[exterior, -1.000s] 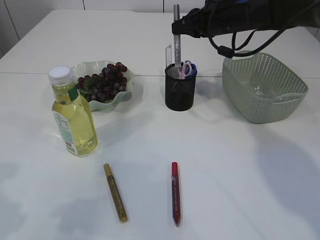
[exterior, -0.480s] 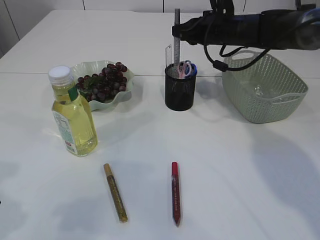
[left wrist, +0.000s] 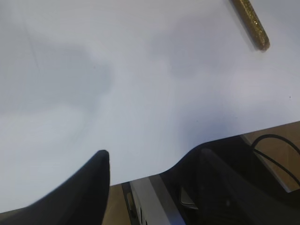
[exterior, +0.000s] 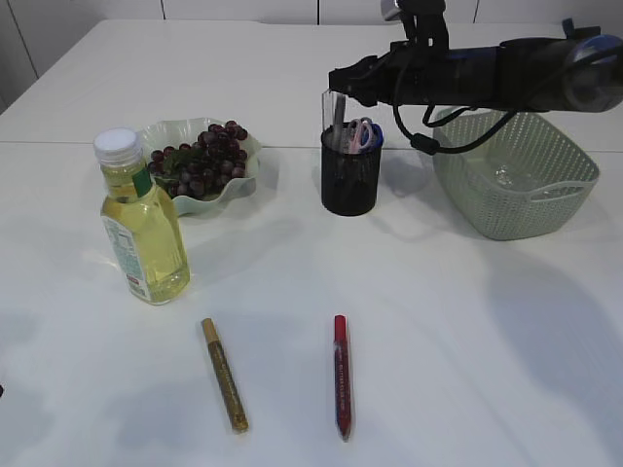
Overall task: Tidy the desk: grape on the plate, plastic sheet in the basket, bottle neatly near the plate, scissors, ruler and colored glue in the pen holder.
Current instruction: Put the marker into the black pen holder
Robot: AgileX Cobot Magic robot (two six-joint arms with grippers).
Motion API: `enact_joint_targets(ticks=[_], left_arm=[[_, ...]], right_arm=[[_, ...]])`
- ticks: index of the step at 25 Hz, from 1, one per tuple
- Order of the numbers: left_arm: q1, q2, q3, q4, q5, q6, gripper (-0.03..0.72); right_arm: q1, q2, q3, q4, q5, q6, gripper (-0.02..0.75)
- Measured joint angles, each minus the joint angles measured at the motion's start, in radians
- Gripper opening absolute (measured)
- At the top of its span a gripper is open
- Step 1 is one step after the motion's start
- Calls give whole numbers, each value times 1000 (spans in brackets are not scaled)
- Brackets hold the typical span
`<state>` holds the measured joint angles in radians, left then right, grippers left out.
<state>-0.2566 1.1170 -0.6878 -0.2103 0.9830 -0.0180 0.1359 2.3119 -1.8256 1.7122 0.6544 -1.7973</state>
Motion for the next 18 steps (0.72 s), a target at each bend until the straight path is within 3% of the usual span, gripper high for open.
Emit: enact_joint_targets(ticks=[4, 8, 10, 12, 18], left_arm=[[0, 0, 0, 0, 0, 0, 435], [0, 0, 0, 0, 0, 0, 435], [0, 0, 0, 0, -9, 0, 435], [0, 0, 0, 0, -31, 0, 435], [0, 0, 0, 0, -87, 0, 435]], right_arm=[[0, 0, 0, 0, 35, 23, 335], [0, -23, 0, -68, 39, 218, 345], [0, -63, 0, -203, 41, 374, 346], [0, -117, 0, -411, 66, 606, 346], [11, -277, 0, -986, 298, 1224, 345]])
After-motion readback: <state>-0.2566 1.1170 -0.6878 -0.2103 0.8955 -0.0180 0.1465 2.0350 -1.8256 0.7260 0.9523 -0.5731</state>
